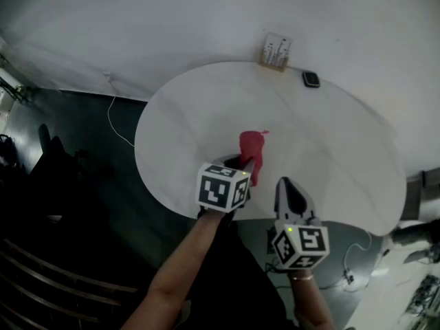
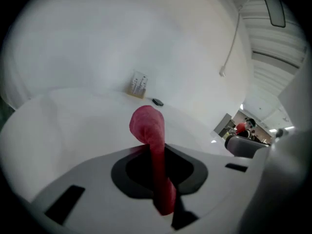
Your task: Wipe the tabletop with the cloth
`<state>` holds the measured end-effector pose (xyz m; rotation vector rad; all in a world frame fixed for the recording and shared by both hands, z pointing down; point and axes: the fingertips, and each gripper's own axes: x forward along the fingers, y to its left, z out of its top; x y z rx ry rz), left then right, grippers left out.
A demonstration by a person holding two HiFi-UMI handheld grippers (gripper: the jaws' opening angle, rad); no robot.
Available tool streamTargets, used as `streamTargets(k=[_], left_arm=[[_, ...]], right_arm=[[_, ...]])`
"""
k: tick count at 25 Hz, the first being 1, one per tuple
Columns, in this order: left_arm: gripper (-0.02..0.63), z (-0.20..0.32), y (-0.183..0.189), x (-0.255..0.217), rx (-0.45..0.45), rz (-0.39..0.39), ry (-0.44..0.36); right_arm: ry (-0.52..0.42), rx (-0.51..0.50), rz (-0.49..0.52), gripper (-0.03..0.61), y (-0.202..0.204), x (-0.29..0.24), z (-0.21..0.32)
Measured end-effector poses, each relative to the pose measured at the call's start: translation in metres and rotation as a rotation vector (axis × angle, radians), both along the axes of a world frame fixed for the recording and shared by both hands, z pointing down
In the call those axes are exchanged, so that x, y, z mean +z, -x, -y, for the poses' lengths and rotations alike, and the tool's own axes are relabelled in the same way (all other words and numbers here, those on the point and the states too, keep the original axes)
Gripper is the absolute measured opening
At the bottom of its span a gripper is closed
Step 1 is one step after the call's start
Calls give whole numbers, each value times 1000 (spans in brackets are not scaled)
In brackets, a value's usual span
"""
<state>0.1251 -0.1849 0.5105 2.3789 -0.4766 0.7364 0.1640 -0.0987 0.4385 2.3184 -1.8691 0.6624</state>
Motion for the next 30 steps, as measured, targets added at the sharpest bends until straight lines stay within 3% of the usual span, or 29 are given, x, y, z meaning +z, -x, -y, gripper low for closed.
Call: streamTargets(k=[3,7,12,24,30], left_arm=[[51,-25,-29,16,84,33,49],[51,-36,-20,41,93,141,57],[51,-17,43,51,-56,182,44],[51,0,237,67,-473,206,83],[51,-4,293,66,-582,229,74]], right_arm=[[5,40,-5,2,-14,-1,-14],[15,52,-4,2,-21,3,-21],[17,-2,3,2,-8,6,-8],[11,-253,12,2,77,10,32],[4,-326,1,2,106,8,35]])
